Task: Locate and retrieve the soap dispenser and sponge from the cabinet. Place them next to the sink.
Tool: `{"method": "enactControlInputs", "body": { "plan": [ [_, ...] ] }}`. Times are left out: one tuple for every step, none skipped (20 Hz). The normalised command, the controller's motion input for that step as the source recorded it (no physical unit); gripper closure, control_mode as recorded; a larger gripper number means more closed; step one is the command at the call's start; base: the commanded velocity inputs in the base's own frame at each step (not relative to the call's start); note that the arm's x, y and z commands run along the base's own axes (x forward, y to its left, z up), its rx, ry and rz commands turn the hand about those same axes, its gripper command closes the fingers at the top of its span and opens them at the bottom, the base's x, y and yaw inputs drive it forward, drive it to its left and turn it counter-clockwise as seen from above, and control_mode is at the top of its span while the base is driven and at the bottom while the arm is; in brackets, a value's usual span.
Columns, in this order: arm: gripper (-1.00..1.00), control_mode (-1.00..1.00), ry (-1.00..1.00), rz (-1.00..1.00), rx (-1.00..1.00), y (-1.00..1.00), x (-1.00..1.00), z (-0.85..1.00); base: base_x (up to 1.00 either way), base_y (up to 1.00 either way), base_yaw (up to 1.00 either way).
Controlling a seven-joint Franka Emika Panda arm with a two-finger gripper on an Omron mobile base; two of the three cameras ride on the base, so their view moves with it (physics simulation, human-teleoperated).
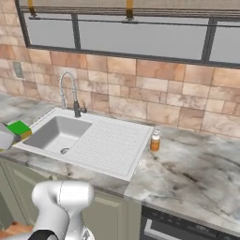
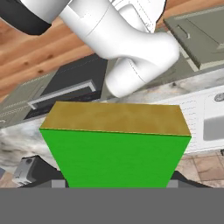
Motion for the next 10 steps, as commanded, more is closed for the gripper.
{"method": "enactControlInputs", "body": {
  "plan": [
    [1.00, 1.00, 0.00, 0.00, 0.00, 0.00, 0.00, 0.00, 0.41, -0.48, -0.08],
    [1.00, 1.00, 0.00, 0.00, 0.00, 0.00, 0.00, 0.00, 0.41, -0.46, -0.08],
    [1.00, 1.00, 0.00, 0.00, 0.00, 0.00, 0.00, 0.00, 0.41, -0.40, -0.08],
    [1.00, 1.00, 0.00, 0.00, 0.00, 0.00, 0.00, 0.00, 0.40, -0.37, -0.08],
    [1.00, 1.00, 0.00, 0.00, 0.00, 0.00, 0.00, 0.00, 0.40, -0.24, -0.09],
    [1.00, 1.00, 0.00, 0.00, 0.00, 0.00, 0.00, 0.00, 0.37, -0.13, -0.06],
    [1.00, 1.00, 0.00, 0.00, 0.00, 0.00, 0.00, 0.00, 0.38, -0.10, -0.05],
    [1.00, 1.00, 0.00, 0.00, 0.00, 0.00, 0.00, 0.00, 0.38, -0.10, -0.05],
    [1.00, 1.00, 0.00, 0.00, 0.00, 0.00, 0.00, 0.00, 0.37, -0.07, -0.04],
    [1.00, 1.00, 0.00, 0.00, 0.00, 0.00, 0.00, 0.00, 0.36, -0.06, -0.04]
  ]
}}
